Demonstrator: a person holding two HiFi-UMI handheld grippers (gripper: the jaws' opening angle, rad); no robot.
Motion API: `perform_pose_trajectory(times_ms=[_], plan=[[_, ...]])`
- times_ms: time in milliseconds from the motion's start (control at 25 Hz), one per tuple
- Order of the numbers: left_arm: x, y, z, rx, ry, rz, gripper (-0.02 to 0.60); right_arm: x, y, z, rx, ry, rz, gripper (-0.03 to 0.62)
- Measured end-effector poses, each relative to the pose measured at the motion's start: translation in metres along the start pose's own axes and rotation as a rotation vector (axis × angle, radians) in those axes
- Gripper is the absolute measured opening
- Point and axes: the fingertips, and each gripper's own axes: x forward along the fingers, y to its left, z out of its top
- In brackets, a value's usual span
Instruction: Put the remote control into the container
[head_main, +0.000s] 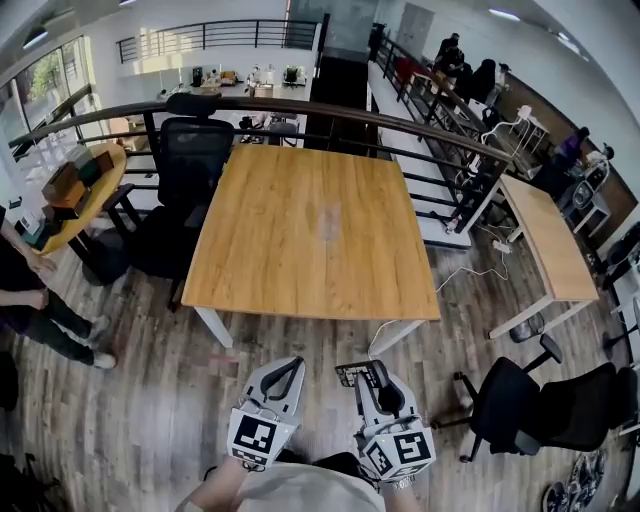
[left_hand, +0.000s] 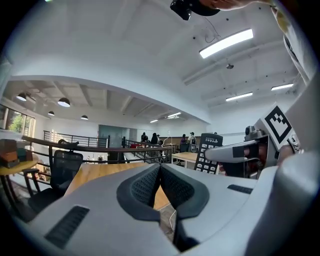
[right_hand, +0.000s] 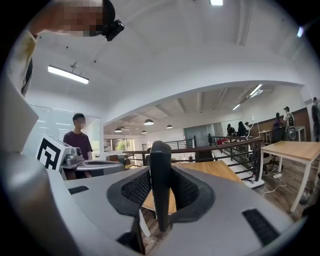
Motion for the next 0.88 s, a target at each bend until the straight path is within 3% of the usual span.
perform_pose_trajectory(times_ms=[160, 400, 720, 880], plan=[[0.020, 0.015, 0.000, 0.014, -0.003, -0.004, 0.011, 0.029, -0.014, -0.002, 0.015, 0.006, -0.004, 0.127], [0.061, 0.047, -0.005, -0.013, -0.006, 0.056, 0.011, 0.078, -0.036, 0.007, -0.006, 0.004, 0.049, 0.127], [0.168, 0.068, -0.002, 0.021, 0.008, 0.132, 0.011, 0.163, -0.129, 0.004, 0.005, 0.044, 0.138, 0.127], [0.238, 0.080, 0.005, 0.051, 0.013, 0.208, 0.011, 0.213, -0.183, 0.017, 0.010, 0.024, 0.207, 0.127]])
